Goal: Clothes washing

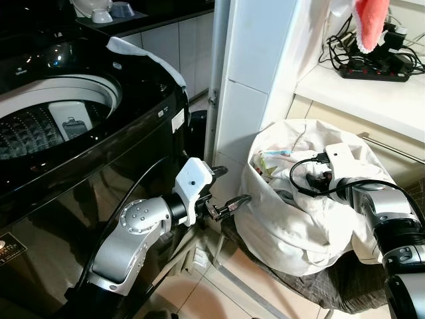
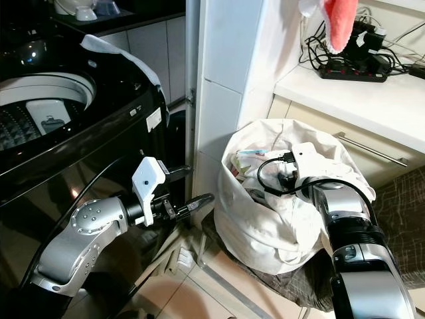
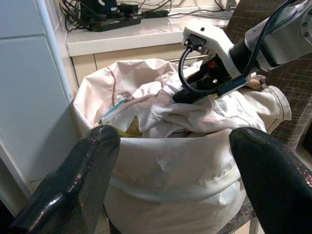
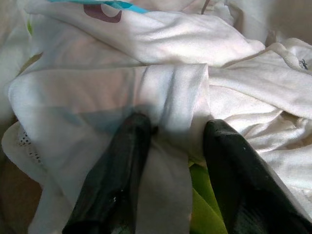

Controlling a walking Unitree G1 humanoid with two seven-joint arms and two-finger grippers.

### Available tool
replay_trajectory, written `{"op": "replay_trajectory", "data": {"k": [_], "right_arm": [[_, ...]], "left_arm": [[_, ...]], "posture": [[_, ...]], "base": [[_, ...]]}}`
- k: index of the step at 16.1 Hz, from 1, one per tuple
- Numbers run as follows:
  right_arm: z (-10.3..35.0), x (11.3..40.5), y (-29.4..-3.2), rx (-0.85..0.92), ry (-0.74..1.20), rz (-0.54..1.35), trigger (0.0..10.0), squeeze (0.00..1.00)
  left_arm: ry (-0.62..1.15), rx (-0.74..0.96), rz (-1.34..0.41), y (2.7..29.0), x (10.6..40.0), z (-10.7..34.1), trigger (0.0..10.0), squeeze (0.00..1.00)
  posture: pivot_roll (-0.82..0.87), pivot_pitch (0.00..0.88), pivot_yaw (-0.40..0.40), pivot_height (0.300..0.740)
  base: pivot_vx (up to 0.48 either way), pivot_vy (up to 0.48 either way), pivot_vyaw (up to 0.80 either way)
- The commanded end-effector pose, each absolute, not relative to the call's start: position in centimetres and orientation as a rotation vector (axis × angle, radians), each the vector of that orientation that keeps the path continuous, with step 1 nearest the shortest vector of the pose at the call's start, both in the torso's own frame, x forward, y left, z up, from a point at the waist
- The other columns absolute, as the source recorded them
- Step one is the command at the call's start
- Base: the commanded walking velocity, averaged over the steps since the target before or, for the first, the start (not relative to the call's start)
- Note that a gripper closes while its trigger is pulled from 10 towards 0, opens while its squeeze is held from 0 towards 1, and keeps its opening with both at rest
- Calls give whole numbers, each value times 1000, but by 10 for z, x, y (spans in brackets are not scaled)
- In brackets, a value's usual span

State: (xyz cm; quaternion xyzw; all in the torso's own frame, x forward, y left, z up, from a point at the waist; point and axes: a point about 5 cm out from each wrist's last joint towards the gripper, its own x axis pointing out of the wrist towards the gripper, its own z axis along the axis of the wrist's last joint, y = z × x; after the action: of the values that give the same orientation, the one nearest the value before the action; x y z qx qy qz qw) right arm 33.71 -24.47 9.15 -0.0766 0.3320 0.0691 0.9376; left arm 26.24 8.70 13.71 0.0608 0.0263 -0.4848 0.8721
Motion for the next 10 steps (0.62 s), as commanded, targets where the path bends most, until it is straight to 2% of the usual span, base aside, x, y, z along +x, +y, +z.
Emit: {"op": "replay_trajectory", "data": {"k": [1,10], "right_arm": [[83,330,-248,-150,730,132,0,0],[87,331,-253,-137,707,111,0,0]], "left_arm": [[32,141,-1032,84,262,144,10000,0],[41,144,-1033,84,262,144,10000,0]], "posture": [[-10,0,-48,740],[-13,0,-44,740]], "base": [[0,0,0],[0,0,0]]}}
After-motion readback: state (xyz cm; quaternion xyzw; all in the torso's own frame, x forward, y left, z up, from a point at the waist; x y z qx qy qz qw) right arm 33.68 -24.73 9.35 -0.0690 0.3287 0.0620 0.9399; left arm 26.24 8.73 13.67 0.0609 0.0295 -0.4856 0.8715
